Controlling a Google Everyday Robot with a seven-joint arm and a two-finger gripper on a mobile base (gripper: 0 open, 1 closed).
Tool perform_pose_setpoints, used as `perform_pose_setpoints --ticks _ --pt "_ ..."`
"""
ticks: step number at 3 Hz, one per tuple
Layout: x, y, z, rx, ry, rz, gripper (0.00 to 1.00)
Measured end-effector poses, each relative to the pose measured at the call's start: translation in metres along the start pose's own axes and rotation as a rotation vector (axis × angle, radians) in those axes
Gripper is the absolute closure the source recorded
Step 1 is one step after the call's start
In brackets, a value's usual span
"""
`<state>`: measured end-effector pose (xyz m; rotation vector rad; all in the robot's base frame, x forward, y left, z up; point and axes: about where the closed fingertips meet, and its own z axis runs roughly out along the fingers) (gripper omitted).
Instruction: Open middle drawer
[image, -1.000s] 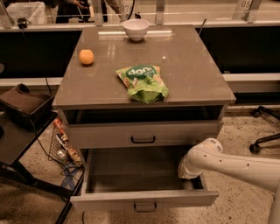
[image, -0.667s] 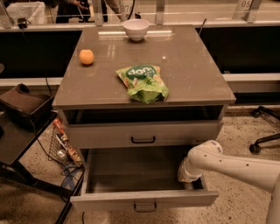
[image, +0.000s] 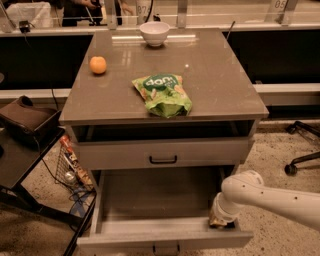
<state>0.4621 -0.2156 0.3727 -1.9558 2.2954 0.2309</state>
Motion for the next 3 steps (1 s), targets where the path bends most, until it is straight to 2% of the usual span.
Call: perform_pose_setpoints --ticks 1,2,3 --pt "0.006 0.042 -0.013 -0.075 0.03 0.047 1.0" --pt "0.007 0.072 -0.02 -0.146 0.05 0.063 1.0" --pt "0.008 0.074 -0.018 -0.151 0.05 0.062 0.76"
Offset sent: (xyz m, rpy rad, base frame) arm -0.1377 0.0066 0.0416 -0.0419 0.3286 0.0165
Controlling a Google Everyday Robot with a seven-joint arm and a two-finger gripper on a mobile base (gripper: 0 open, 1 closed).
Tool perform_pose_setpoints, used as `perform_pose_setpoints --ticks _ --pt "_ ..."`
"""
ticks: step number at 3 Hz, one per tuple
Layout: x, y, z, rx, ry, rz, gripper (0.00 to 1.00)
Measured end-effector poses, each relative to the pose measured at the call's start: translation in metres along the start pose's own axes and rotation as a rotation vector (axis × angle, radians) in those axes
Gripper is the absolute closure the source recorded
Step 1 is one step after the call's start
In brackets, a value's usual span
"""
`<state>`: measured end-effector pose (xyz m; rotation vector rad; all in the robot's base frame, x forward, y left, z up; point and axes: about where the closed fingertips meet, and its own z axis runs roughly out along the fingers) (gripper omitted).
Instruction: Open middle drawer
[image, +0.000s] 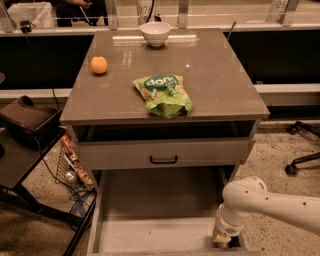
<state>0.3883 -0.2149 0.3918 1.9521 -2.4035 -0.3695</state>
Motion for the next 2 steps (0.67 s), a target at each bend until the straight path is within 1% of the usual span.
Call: perform_pose_setpoints --ticks 2 --pt "0.0005 0.0021 0.0027 -0.006 0.0 0.0 0.3"
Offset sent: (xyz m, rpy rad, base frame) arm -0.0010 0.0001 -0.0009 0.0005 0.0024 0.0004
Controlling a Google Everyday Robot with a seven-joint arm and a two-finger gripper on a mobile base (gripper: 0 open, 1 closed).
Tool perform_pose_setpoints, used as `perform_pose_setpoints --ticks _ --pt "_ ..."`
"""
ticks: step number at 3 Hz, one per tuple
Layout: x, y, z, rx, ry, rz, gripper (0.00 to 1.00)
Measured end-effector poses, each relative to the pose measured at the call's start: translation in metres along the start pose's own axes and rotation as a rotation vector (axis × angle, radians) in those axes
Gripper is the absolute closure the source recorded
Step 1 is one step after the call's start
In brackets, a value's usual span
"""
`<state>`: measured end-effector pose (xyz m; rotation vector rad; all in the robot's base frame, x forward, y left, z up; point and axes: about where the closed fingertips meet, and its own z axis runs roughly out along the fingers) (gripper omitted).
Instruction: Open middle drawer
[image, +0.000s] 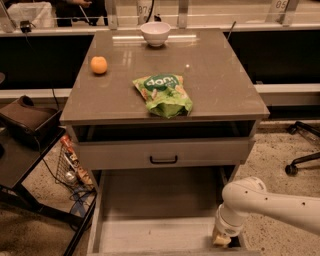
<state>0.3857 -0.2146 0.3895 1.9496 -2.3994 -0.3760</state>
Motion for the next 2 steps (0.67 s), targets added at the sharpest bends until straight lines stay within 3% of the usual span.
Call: perform_pose_setpoints --ticks 1,2 --pt "0.0002 0.0011 0.0014 -0.003 0.0 0.0 0.07" --pt "0.0004 0.0014 0.0025 -0.006 0.0 0.0 0.0"
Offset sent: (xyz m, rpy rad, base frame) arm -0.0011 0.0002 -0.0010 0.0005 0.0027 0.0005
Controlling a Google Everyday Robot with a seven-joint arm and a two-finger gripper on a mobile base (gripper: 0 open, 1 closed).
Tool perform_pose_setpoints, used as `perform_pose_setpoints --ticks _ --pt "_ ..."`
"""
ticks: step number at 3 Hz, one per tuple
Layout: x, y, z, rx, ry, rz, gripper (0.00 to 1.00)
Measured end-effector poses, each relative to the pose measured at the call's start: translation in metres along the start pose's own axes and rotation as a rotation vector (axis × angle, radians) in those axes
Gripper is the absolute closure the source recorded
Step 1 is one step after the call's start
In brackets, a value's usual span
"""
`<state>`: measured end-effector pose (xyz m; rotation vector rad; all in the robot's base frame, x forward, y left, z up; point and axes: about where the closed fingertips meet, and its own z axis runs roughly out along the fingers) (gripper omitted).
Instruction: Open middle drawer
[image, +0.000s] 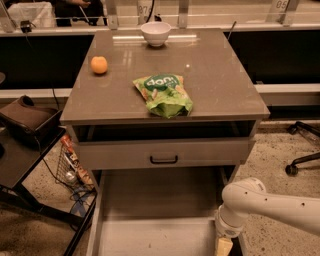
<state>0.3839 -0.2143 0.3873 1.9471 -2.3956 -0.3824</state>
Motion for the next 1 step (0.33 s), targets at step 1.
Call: perform_pose_setpoints --ticks 1 --pt "0.0 0.0 0.0 0.0 0.0 0.0 0.0"
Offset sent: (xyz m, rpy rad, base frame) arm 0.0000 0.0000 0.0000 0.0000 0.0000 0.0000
